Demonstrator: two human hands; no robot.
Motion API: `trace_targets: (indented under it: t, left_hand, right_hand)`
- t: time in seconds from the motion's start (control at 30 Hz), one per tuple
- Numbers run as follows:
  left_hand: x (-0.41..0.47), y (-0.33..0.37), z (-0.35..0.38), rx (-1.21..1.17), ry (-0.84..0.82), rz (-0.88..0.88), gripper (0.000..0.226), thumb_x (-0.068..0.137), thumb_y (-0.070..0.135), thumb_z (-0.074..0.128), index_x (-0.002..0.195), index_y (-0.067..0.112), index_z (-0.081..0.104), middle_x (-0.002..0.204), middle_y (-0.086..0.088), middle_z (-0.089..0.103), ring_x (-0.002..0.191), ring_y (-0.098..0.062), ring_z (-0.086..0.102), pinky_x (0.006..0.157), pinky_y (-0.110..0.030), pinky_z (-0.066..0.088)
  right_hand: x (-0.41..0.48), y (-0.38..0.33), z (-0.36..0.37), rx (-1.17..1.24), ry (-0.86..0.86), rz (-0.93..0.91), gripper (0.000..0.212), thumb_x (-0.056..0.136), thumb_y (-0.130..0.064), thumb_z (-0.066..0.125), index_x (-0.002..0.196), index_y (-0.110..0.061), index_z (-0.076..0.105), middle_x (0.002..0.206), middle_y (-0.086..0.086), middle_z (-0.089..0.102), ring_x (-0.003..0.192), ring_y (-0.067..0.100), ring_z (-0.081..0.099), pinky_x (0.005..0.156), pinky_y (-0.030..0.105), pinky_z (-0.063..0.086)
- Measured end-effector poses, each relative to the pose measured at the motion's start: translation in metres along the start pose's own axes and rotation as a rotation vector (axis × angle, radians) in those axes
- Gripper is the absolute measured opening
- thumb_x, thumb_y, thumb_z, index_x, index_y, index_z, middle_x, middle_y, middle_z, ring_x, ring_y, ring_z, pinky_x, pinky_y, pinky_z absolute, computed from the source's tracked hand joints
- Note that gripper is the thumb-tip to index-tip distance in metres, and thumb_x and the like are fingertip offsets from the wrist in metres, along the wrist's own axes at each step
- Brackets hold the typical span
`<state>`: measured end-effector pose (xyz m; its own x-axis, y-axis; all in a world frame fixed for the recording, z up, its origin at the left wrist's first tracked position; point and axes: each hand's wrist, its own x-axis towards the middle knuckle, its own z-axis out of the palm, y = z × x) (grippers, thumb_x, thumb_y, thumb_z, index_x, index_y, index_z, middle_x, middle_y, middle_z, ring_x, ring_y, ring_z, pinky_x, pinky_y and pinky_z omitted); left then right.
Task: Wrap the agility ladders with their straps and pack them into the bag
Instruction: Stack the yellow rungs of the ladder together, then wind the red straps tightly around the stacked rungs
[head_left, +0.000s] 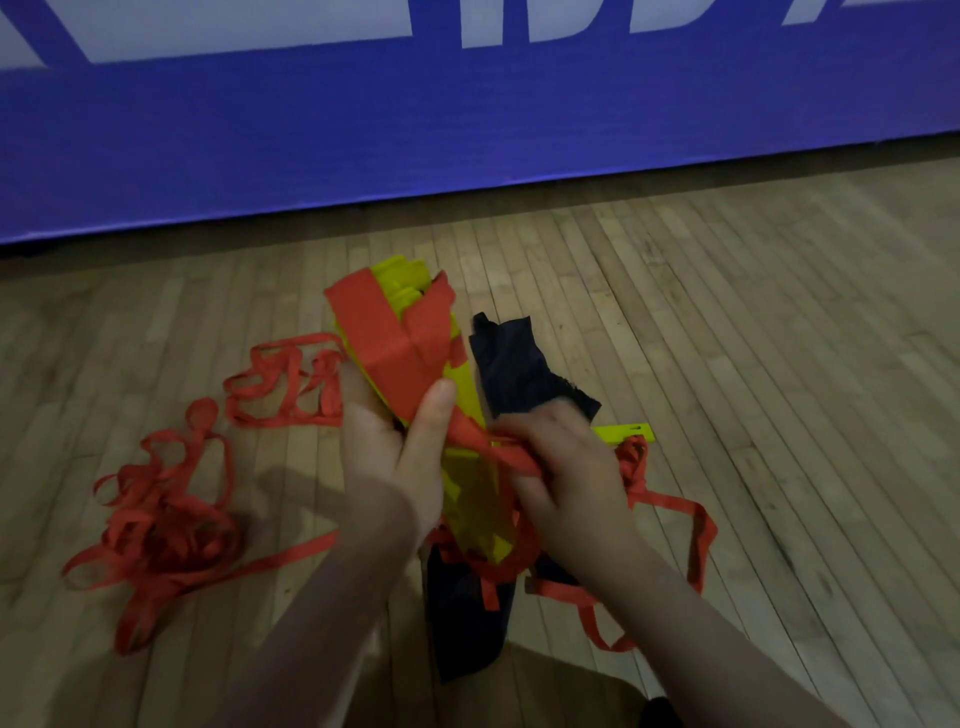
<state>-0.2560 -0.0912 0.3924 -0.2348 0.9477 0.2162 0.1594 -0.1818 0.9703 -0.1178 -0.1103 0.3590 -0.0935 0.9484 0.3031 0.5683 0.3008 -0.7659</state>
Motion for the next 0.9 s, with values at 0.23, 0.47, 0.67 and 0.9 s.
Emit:
trace_targets:
  t: [0.23, 0.47, 0.67, 0.9]
  left_hand:
    - [0.006, -0.010, -0.003, -0.050, -0.196, 0.098, 0.043, 0.078, 0.043, 0.057, 0.112, 0.018, 0.052, 0.089, 0.023, 0.065, 0.084, 0.002, 0.062, 0.077, -0.017, 0.049]
    - [0.013, -0.010, -0.010, -0.285, -0.291, 0.067, 0.038, 0.074, 0.024, 0.067, 0.109, 0.031, 0.054, 0.092, 0.021, 0.070, 0.088, 0.000, 0.066, 0.076, -0.018, 0.051]
    - [0.017, -0.001, -0.011, -0.405, -0.446, -0.022, 0.040, 0.070, 0.047, 0.073, 0.108, 0.037, 0.066, 0.097, 0.020, 0.071, 0.093, 0.003, 0.065, 0.078, -0.013, 0.050]
    - [0.023, 0.042, -0.010, -0.425, -0.424, -0.019, 0.064, 0.065, 0.064, 0.070, 0.113, 0.025, 0.055, 0.100, 0.018, 0.071, 0.094, -0.002, 0.066, 0.081, -0.023, 0.052]
  right_hand:
    - [0.015, 0.001, -0.043, 0.737, -0.346, 0.242, 0.012, 0.077, -0.018, 0.051, 0.069, -0.020, 0.060, 0.050, -0.002, 0.039, 0.042, 0.011, 0.030, 0.041, 0.023, 0.024]
    - [0.025, -0.006, -0.063, 0.641, -0.234, 0.066, 0.020, 0.080, -0.023, 0.066, 0.093, -0.007, 0.068, 0.073, 0.007, 0.062, 0.067, 0.018, 0.056, 0.062, 0.024, 0.047]
    - [0.030, -0.014, -0.059, 0.659, -0.013, 0.066, 0.017, 0.084, -0.009, 0.062, 0.100, -0.011, 0.065, 0.077, -0.005, 0.062, 0.063, 0.005, 0.058, 0.059, 0.017, 0.048]
    - [0.047, -0.053, -0.079, 0.507, 0.121, -0.048, 0.008, 0.085, -0.017, 0.066, 0.077, -0.017, 0.065, 0.073, -0.003, 0.061, 0.057, 0.007, 0.058, 0.055, 0.017, 0.046]
